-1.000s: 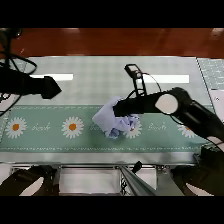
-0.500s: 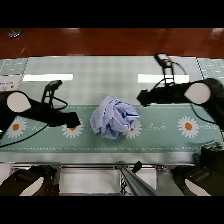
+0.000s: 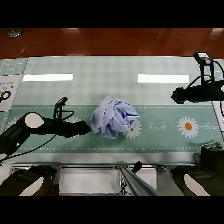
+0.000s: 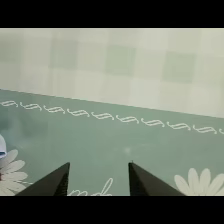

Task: Fold the shirts.

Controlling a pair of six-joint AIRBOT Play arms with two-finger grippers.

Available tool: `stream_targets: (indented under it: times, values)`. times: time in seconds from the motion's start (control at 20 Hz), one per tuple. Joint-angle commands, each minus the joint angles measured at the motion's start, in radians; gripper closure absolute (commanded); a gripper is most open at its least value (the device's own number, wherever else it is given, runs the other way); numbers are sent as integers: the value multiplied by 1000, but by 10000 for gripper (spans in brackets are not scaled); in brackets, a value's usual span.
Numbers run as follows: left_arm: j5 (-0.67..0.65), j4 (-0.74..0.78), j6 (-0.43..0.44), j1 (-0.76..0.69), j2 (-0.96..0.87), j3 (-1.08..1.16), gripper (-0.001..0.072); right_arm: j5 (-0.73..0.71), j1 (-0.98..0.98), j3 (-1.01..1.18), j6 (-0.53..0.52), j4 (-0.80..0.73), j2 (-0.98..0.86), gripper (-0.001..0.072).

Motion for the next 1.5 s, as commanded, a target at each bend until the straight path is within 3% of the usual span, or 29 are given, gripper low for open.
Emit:
stream_targets:
  times: [0.0,0.25,0.65,0.8,0.95,1.2,1.45]
  values:
    - [130,-137,65,0,-26,-40,5,12,-26,0,-16,26,3,244]
    - [148,-390,279,0,-144,-40,5,13,-26,0,-16,44,3,244]
    - [154,-682,496,-1,-262,-39,5,13,-26,0,-15,51,3,244]
    - [89,-875,647,-1,-273,-34,5,13,-26,0,-14,56,3,244]
    - [-4,-912,665,-1,-273,-19,5,8,-26,0,-7,69,3,244]
    - [-5,-935,665,-2,-274,-20,5,-2,-26,0,1,76,3,244]
    - [-93,-972,693,-2,-259,-19,5,-3,-26,0,1,95,3,245]
